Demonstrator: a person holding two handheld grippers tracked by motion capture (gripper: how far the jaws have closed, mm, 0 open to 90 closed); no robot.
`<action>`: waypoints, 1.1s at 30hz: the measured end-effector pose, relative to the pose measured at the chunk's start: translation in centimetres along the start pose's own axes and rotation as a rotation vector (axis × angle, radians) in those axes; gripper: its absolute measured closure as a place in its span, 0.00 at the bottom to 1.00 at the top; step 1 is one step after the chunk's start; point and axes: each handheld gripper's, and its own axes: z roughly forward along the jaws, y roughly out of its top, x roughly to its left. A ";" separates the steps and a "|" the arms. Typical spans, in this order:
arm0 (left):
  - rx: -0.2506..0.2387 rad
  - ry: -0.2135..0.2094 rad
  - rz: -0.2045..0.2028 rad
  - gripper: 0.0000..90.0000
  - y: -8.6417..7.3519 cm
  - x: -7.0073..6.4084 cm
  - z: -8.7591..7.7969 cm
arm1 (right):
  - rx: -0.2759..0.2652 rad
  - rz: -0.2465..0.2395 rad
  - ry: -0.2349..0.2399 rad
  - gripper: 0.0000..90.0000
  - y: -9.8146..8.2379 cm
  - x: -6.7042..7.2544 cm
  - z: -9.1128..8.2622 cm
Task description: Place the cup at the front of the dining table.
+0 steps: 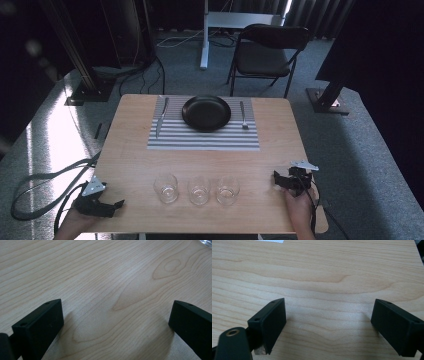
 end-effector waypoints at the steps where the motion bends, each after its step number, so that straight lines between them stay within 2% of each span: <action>1: 0.000 0.000 0.000 0.00 0.0 0.0 0.0 | 0.000 0.000 0.000 0.13 0.0 0.0 0.0; 7: -0.001 -0.014 0.011 0.00 -0.2 0.1 -0.2 | 0.001 0.000 0.000 0.13 0.0 0.0 0.0; 11: -0.006 -0.036 0.001 0.00 -0.4 0.2 -0.4 | 0.001 0.000 0.000 0.13 0.0 0.0 0.0; 16: -0.011 -0.058 0.008 0.00 -0.5 0.4 -0.6 | 0.001 0.000 0.000 0.13 0.0 0.0 0.0; 22: 0.013 -0.036 0.034 0.01 -0.4 0.0 -0.6 | 0.000 0.000 0.000 0.13 0.0 0.0 0.0; 26: 0.035 -0.018 -0.002 0.01 -0.2 0.0 -0.7 | 0.000 0.000 0.000 0.13 0.0 0.0 0.0; 33: 0.024 -0.031 0.001 0.01 -0.4 -0.2 -1.0 | 0.000 0.000 0.000 0.13 0.0 0.0 0.0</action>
